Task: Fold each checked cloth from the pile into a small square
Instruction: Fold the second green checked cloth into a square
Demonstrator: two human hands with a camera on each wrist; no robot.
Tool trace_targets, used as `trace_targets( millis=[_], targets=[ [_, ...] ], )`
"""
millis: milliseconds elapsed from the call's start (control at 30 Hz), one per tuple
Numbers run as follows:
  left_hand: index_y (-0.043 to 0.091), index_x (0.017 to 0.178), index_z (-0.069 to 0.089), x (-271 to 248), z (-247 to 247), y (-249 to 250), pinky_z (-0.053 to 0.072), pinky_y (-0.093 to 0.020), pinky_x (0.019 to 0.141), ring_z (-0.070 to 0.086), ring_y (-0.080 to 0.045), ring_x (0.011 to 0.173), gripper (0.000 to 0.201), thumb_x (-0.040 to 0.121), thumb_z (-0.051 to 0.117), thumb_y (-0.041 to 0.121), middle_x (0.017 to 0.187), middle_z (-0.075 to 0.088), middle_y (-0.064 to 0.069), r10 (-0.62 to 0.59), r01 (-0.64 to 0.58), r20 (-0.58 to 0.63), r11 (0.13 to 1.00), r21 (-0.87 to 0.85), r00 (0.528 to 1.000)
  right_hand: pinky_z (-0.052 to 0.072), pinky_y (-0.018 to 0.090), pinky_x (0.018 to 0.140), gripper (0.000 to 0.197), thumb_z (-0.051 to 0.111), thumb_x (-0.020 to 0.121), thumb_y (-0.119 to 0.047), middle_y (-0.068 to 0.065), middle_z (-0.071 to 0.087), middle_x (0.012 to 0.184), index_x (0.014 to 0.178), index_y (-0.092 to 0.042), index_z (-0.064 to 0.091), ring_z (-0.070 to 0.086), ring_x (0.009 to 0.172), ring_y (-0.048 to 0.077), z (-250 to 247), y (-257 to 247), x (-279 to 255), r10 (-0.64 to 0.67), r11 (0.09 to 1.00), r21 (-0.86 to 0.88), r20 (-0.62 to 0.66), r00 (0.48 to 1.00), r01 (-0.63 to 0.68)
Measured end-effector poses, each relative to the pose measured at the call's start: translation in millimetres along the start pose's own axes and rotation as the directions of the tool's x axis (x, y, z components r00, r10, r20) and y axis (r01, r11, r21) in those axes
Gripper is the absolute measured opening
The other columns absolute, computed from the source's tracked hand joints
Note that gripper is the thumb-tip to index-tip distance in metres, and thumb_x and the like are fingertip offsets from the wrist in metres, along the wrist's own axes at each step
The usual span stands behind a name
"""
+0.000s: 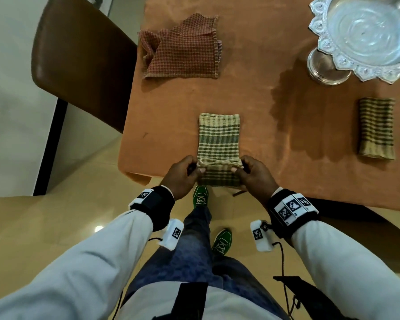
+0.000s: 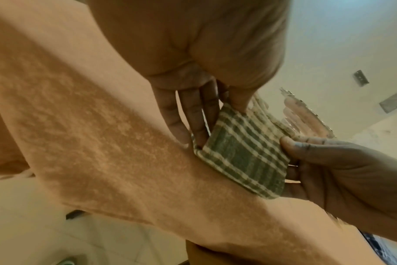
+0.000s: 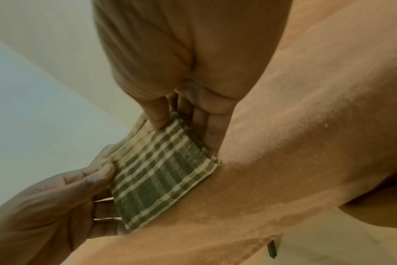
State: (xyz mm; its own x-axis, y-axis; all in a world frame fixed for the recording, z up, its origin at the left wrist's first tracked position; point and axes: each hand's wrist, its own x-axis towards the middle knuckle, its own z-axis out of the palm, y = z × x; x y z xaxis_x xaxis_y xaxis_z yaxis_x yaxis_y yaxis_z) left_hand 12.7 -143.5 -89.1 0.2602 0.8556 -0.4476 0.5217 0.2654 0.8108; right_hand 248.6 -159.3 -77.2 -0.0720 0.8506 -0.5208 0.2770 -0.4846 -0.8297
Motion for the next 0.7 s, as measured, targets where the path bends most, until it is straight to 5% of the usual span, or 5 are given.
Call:
trace_targets(
  millis=[167,267,433,700],
  targets=[
    [0.017,0.098,0.053,22,15,-1,0.057,-0.049,0.068,0.062,-0.028,0.075,0.023,0.095,0.056,0.039,0.087,0.066,-0.005,-0.135,0.134,-0.132,0.991,-0.018,0.982,0.042,0.026,0.072,0.003,0.059,0.096,-0.023,-0.002,0.064,0.092,0.099,-0.021,0.06,0.061,0.085,0.02,8,-4,19,-0.018,0.976,-0.219,-0.168,0.986,-0.019],
    [0.019,0.097,0.049,30,21,0,0.057,-0.05,0.06,0.064,-0.032,0.072,0.026,0.096,0.052,0.045,0.087,0.066,-0.007,-0.15,0.172,-0.19,0.98,0.104,0.97,0.038,0.026,0.07,0.012,0.056,0.098,-0.026,0.002,0.06,0.09,0.099,-0.014,0.058,0.056,0.082,0.023,12,-5,26,0.004,0.953,-0.293,-0.24,0.971,-0.076],
    [0.018,0.1,0.044,38,31,7,0.047,-0.036,0.059,0.058,-0.034,0.074,0.024,0.099,0.046,0.042,0.09,0.065,-0.012,-0.143,0.23,-0.284,0.924,0.304,0.948,0.037,0.03,0.068,0.018,0.048,0.101,-0.029,0.008,0.062,0.094,0.106,-0.012,0.054,0.05,0.078,0.024,15,-5,35,0.04,0.895,-0.417,-0.279,0.959,-0.159],
    [0.017,0.104,0.042,38,33,20,0.04,-0.032,0.063,0.061,-0.033,0.081,0.028,0.097,0.05,0.043,0.09,0.06,-0.005,-0.226,0.352,-0.38,0.885,0.304,0.897,0.046,0.035,0.066,0.027,0.05,0.098,-0.041,0.011,0.064,0.096,0.105,-0.015,0.046,0.06,0.082,0.03,14,-1,40,0.086,0.85,-0.473,-0.306,0.948,-0.23]
  ],
)
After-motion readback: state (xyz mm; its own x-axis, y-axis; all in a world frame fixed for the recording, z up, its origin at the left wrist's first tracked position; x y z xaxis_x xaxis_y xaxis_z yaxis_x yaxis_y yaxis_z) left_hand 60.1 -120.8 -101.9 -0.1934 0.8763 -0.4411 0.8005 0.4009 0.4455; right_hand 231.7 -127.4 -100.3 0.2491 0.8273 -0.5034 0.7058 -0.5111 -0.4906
